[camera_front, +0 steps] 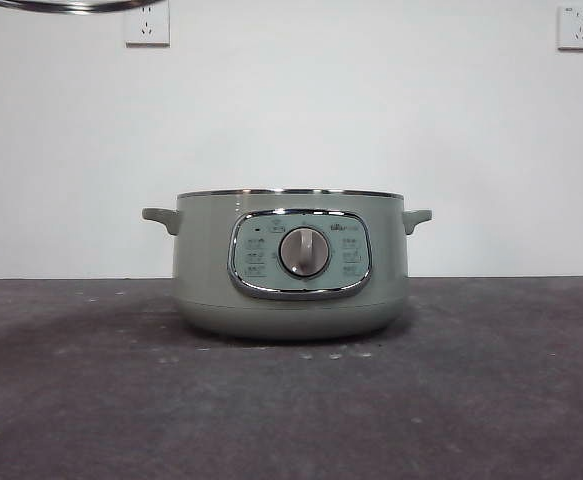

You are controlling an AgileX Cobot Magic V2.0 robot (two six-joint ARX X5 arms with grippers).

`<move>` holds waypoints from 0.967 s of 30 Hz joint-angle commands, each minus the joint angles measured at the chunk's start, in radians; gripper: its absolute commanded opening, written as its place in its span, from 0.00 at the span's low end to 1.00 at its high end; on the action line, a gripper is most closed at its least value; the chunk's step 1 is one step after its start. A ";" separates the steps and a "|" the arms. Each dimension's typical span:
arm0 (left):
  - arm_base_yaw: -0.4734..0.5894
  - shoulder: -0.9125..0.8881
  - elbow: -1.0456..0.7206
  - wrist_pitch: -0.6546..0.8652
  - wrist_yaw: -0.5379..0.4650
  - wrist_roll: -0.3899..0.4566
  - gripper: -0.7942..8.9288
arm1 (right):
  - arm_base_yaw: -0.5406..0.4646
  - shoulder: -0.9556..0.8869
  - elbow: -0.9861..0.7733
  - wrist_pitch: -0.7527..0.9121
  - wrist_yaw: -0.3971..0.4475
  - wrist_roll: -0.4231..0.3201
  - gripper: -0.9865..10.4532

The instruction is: Pick up the potato,open the lid,put the potato in the pot,close the lid

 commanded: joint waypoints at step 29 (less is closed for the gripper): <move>-0.269 0.785 0.262 0.509 -0.173 -0.006 0.07 | 0.000 -0.957 -0.988 -0.026 0.004 0.234 0.47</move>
